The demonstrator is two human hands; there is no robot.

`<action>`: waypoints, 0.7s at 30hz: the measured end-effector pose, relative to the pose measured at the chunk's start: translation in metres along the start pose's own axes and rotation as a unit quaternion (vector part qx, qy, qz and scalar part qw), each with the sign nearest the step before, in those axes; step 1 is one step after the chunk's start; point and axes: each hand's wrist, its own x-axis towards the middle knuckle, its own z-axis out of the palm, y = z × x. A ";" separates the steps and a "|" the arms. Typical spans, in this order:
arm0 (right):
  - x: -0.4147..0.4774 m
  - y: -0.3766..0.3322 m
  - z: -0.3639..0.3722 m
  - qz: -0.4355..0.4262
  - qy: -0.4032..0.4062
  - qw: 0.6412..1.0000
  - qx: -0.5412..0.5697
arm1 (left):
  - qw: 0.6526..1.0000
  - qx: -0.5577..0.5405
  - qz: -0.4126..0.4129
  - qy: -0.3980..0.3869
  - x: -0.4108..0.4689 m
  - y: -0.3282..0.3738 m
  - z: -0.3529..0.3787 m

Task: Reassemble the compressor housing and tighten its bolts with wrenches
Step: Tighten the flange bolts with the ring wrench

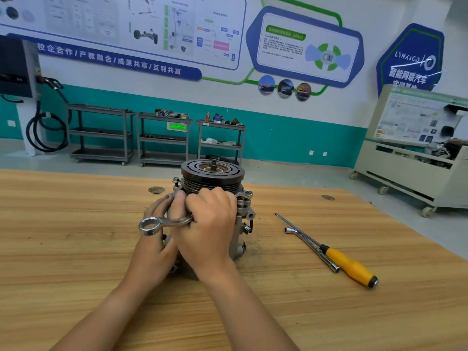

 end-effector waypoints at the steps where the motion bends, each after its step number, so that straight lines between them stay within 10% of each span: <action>1: 0.005 0.001 -0.006 -0.003 0.004 1.000 0.023 | 1.000 -0.012 -0.005 0.008 -0.002 0.001 0.001; 4: 0.032 -0.003 -0.027 0.094 0.054 0.968 0.225 | 0.998 -0.008 0.009 0.058 -0.005 0.004 0.001; 10: 0.101 0.035 -0.069 0.375 0.218 0.707 0.559 | 0.998 -0.022 0.005 0.060 -0.006 0.004 0.000; 21: 0.108 0.142 -0.041 0.668 0.127 0.508 0.529 | 0.998 -0.036 0.014 0.054 -0.004 0.004 0.001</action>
